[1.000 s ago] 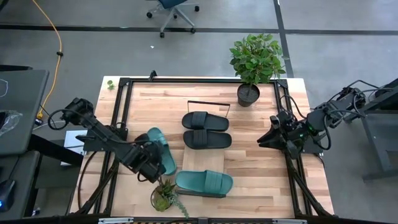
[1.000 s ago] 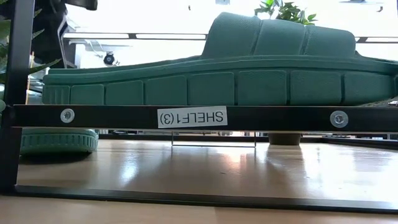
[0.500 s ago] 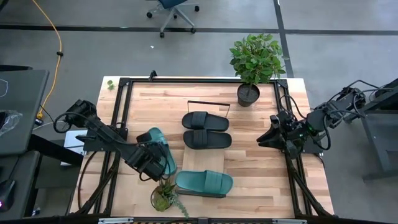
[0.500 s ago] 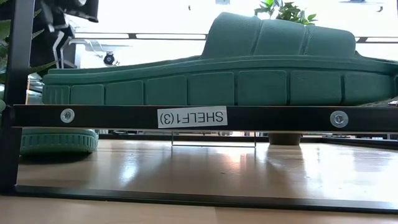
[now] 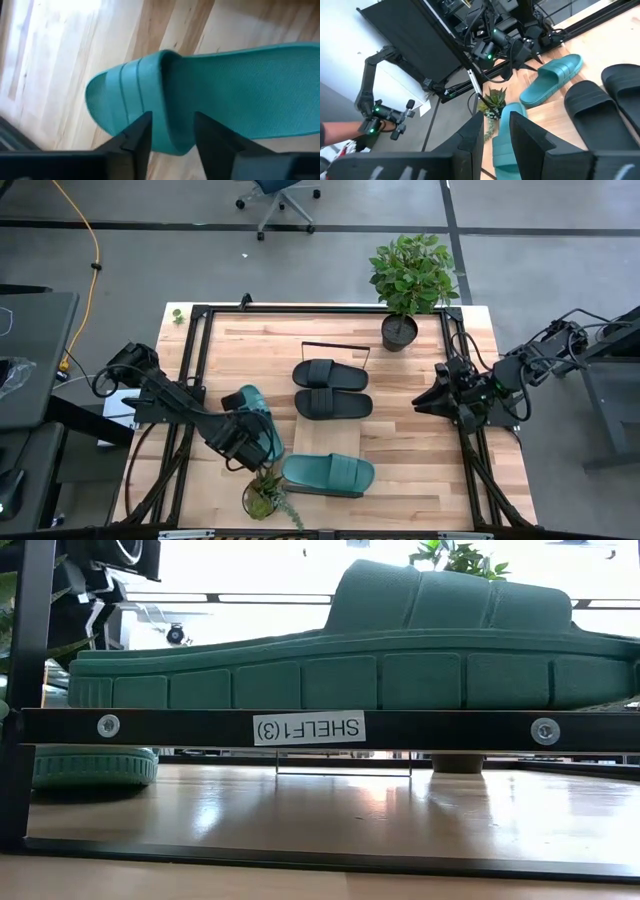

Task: Pick and place slides into the shelf
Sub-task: Put the green slides on the shelf

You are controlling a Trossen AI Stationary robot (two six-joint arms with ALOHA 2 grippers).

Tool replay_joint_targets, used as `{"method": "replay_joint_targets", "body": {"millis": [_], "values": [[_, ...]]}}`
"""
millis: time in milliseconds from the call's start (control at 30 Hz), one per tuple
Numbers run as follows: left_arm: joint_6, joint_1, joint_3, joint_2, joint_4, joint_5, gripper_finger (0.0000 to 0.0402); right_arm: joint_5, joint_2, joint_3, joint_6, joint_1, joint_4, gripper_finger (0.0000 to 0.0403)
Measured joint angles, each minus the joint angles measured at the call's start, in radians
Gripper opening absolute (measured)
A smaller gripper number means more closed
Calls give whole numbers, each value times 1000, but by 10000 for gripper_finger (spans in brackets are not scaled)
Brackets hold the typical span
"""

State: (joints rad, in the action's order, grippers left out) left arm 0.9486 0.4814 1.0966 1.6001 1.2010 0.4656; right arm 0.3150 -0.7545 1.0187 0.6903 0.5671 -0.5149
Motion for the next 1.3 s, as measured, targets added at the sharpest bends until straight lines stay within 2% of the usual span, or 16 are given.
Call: {"method": "replay_joint_targets", "body": {"millis": [267, 467, 667, 933, 1100, 1300], "values": [[-6, -89, -38, 0, -4, -6, 221, 10, 0, 0, 2, 0, -20, 84], [-102, -150, -45, 0, -34, -35, 249, 10, 0, 0, 17, 0, -21, 84], [-144, -147, -44, 1, -122, -36, 239, 11, 0, 0, 17, 0, -21, 84], [-205, -149, -44, 73, -117, -58, 207, 14, 0, 0, 16, 0, -22, 84], [-188, -149, -44, 100, -67, -85, 187, 14, 0, 0, 20, 0, -23, 84], [-148, -149, -44, 101, 0, -65, 156, 17, 0, 0, 27, 0, -24, 84]]}}
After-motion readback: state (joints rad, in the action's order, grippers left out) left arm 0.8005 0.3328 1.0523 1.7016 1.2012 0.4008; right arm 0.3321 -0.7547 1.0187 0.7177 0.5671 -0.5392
